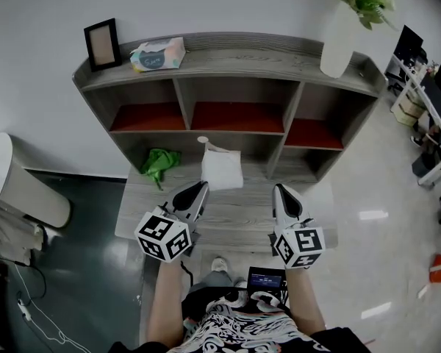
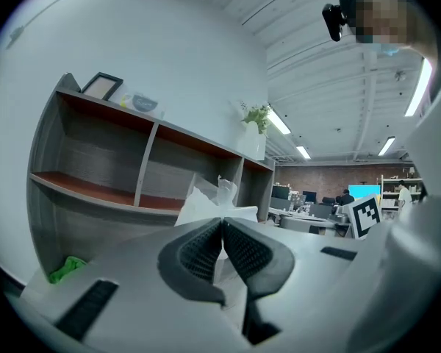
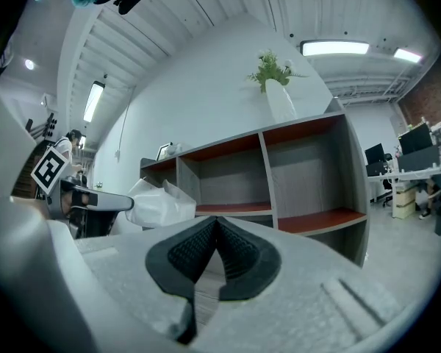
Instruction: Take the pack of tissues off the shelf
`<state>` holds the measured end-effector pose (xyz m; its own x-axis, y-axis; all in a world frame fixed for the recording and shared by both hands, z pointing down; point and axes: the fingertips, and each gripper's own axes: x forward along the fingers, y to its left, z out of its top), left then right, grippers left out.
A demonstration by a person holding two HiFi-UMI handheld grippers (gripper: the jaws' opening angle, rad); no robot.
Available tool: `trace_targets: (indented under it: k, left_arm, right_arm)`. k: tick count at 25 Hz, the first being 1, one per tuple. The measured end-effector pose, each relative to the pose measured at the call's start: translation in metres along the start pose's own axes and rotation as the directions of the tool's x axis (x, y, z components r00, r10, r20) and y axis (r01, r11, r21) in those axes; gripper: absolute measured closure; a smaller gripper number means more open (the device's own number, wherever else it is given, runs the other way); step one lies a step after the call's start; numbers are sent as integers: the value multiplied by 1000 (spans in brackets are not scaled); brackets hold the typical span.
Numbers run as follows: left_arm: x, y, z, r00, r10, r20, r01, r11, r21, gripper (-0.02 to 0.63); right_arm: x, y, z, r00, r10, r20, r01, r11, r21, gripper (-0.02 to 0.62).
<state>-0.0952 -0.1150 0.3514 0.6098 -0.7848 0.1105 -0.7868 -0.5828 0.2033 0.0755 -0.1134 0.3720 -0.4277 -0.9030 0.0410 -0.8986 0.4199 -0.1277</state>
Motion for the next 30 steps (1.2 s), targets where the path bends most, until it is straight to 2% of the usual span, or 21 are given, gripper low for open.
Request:
trace_targets:
  k: [9, 14, 30]
  left_arm:
    - [-7, -9, -10, 1000, 6, -1, -6, 1000, -10, 594]
    - [-6, -13, -36, 998, 25, -56, -23, 999, 44, 594]
    - [-9, -4, -106, 993, 25, -115, -34, 997, -69, 594]
  right_arm:
    - [-13, 1, -12, 999, 3, -32, -3, 1000, 2, 591]
    - [-19, -3, -30, 998, -6, -68, 5, 1000, -15, 591]
    - [-20, -5, -100, 979, 0, -204, -3, 1000, -17, 591]
